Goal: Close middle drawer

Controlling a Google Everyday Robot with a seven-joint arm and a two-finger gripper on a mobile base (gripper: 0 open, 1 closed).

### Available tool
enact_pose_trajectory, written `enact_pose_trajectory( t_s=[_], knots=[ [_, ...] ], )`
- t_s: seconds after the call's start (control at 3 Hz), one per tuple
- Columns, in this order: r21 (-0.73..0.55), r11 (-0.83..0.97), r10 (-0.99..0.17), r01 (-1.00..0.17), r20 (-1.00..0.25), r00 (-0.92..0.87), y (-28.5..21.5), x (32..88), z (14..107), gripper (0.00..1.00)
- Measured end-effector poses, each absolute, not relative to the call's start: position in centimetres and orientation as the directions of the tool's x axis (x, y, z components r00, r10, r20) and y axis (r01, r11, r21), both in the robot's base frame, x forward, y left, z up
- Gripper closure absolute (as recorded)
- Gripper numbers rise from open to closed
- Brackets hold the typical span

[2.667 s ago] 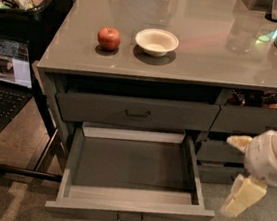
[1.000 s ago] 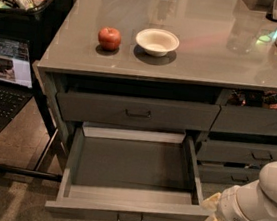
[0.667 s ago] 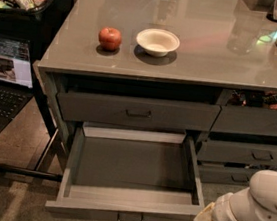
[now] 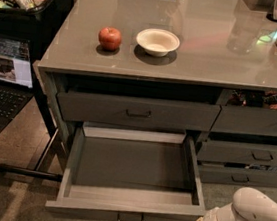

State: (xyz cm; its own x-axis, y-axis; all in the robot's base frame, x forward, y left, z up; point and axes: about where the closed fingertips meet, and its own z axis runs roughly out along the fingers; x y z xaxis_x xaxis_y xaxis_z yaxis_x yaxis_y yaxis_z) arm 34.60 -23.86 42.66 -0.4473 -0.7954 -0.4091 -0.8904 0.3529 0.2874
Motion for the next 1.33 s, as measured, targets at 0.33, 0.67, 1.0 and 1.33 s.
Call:
enact_pose_trajectory(
  t_s=[0.33, 0.67, 1.0, 1.33],
  knots=[
    [0.272, 0.338, -0.790, -0.901, -0.439, -0.429, -23.6, 35.7, 39.7, 1.00],
    [0.239, 0.305, -0.794, -0.922, -0.471, -0.384, -22.7, 37.7, 38.5, 0.81],
    [0.239, 0.305, -0.794, -0.922, -0.471, -0.384, -22.7, 37.6, 38.5, 0.58],
    [0.179, 0.261, -0.804, -0.948, -0.504, -0.317, -21.2, 40.1, 39.7, 0.34]
  ],
)
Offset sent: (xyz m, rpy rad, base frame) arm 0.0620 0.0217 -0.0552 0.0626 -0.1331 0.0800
